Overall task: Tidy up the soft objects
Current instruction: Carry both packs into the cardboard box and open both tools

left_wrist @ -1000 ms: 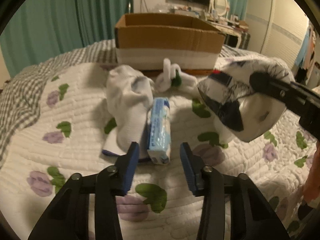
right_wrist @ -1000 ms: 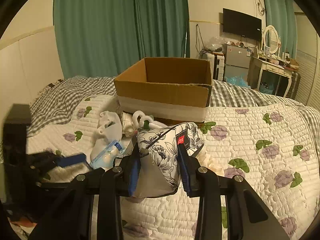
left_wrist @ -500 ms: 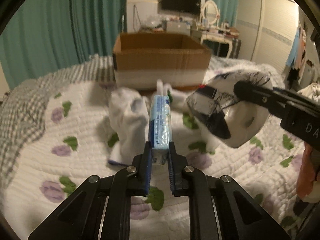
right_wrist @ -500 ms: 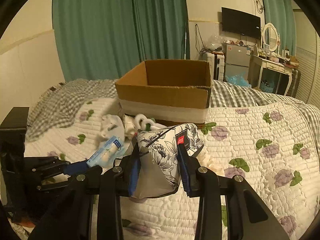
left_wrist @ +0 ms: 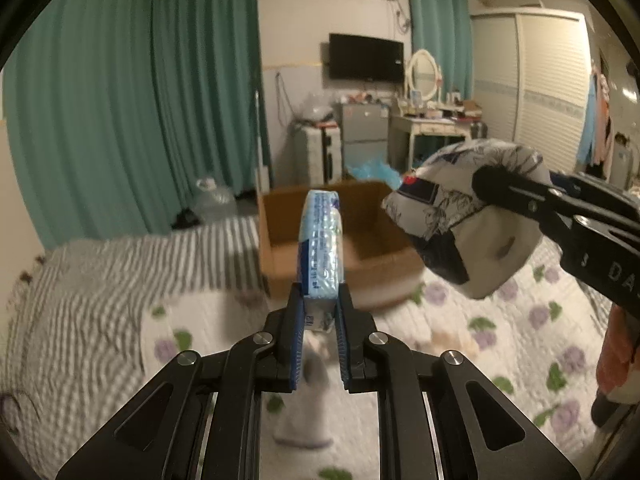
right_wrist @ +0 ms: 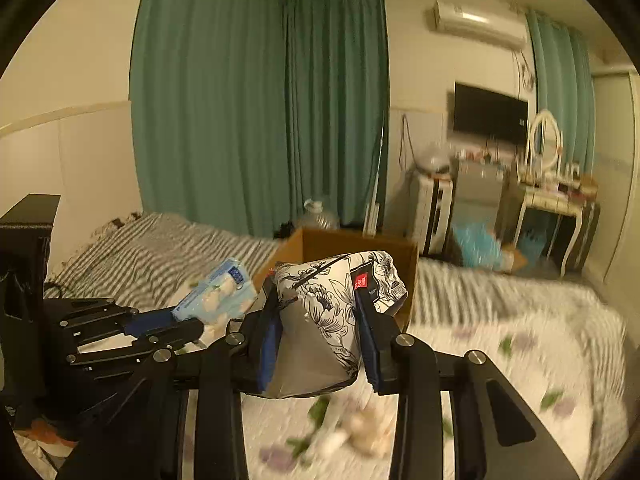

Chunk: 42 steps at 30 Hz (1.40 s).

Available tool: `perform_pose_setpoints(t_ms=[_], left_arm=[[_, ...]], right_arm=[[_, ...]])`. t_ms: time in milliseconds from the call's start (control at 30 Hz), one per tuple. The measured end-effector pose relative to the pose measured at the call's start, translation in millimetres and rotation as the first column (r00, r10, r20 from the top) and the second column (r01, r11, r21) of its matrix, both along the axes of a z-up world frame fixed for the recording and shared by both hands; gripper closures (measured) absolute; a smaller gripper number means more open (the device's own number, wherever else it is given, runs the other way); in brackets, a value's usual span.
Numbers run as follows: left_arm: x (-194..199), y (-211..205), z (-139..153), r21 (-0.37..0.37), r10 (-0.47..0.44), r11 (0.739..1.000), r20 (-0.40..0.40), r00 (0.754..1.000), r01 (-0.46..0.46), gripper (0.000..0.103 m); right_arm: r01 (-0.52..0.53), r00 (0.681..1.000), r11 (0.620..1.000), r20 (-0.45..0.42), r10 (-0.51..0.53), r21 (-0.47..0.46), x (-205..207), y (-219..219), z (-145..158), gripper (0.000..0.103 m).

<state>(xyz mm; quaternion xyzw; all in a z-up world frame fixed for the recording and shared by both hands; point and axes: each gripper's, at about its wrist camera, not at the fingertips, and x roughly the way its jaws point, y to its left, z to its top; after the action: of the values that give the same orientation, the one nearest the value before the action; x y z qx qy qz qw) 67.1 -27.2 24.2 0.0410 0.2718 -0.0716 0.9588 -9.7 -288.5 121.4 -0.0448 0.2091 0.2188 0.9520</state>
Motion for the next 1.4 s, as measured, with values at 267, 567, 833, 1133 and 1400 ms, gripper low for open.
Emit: perform_pose_setpoints(t_ms=[267,567,833,1133,1400], left_arm=[[76.5,1.2,5.9,0.01,-0.017,1.0,-0.011,1.0,0.017,0.089],[158.1,-4.4,-48.2,0.035,-0.01,0.999,-0.108,0.994,0.013,0.089],[170.6,-11.9,-75.4,0.061,-0.033,0.997,-0.129,0.991,0.042,0.084],[123.3,-5.3,-28.7,0.052,0.005,0.999,-0.068,0.998,-0.001,0.063],[51.8,13.3,34.0,0.002,0.03,1.0,0.081,0.996,-0.03,0.018]], right_arm=[[0.009,0.999,1.0,0.031,-0.009,-0.002,78.1,9.4,20.4,0.069],[-0.009,0.998,1.0,-0.059,0.01,0.022,179.9,16.9,-40.8,0.069],[0.003,0.989,1.0,-0.151,-0.005,-0.011,208.9,15.3,-91.1,0.055],[0.097,0.989,0.995,-0.109,-0.095,0.022,178.0,-15.7,-39.8,0.022],[0.129,0.991,0.992,-0.02,-0.129,0.003,101.7,-34.1,34.6,0.01]])
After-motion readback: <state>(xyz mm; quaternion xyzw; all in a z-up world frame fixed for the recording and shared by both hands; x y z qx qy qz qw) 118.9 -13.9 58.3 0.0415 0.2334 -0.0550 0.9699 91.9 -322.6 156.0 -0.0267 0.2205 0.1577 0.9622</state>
